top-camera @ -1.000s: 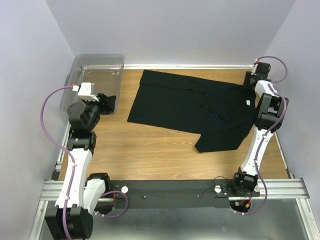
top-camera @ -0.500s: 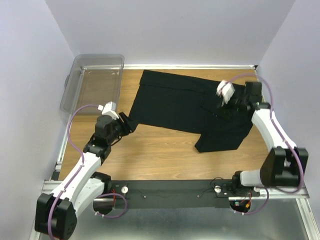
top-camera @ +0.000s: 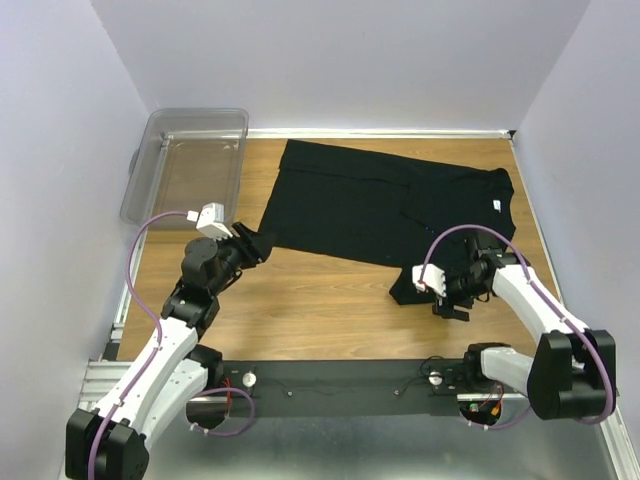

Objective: Fold and stack the t-shirts

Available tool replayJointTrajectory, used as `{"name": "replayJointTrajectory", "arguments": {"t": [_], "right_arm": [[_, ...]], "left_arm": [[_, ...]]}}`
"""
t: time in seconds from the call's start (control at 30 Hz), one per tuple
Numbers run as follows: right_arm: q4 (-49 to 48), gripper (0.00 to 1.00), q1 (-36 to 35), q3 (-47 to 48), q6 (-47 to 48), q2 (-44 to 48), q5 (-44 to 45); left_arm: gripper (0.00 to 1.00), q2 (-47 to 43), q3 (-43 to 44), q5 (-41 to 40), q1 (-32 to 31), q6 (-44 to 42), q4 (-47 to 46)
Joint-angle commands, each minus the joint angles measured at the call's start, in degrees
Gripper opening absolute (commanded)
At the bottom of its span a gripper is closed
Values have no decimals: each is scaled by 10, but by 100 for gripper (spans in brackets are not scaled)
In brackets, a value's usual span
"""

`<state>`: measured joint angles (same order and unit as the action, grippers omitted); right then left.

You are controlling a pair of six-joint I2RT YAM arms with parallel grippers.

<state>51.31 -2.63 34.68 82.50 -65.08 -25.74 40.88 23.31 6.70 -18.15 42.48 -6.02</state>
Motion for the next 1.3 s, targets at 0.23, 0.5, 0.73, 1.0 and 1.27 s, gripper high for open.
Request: {"name": "replayJointTrajectory", "arguments": {"t": [0.23, 0.5, 0.73, 1.0, 1.27], "right_arm": [[-116, 39, -6, 7, -60, -105, 28], [-120, 1, -6, 207, -195, -120, -22], [-209, 100, -8, 435, -440, -311, 48], [-263, 100, -4, 365, -502, -289, 142], [-252, 99, -2, 264, -543, -196, 133]], "left_arm": [[57, -44, -24, 33, -4, -20, -12], [57, -44, -13, 37, -4, -34, -12], [57, -27, -6, 47, -3, -41, -26], [57, -33, -5, 43, -3, -56, -28], [58, -34, -12, 44, -2, -66, -29]]}}
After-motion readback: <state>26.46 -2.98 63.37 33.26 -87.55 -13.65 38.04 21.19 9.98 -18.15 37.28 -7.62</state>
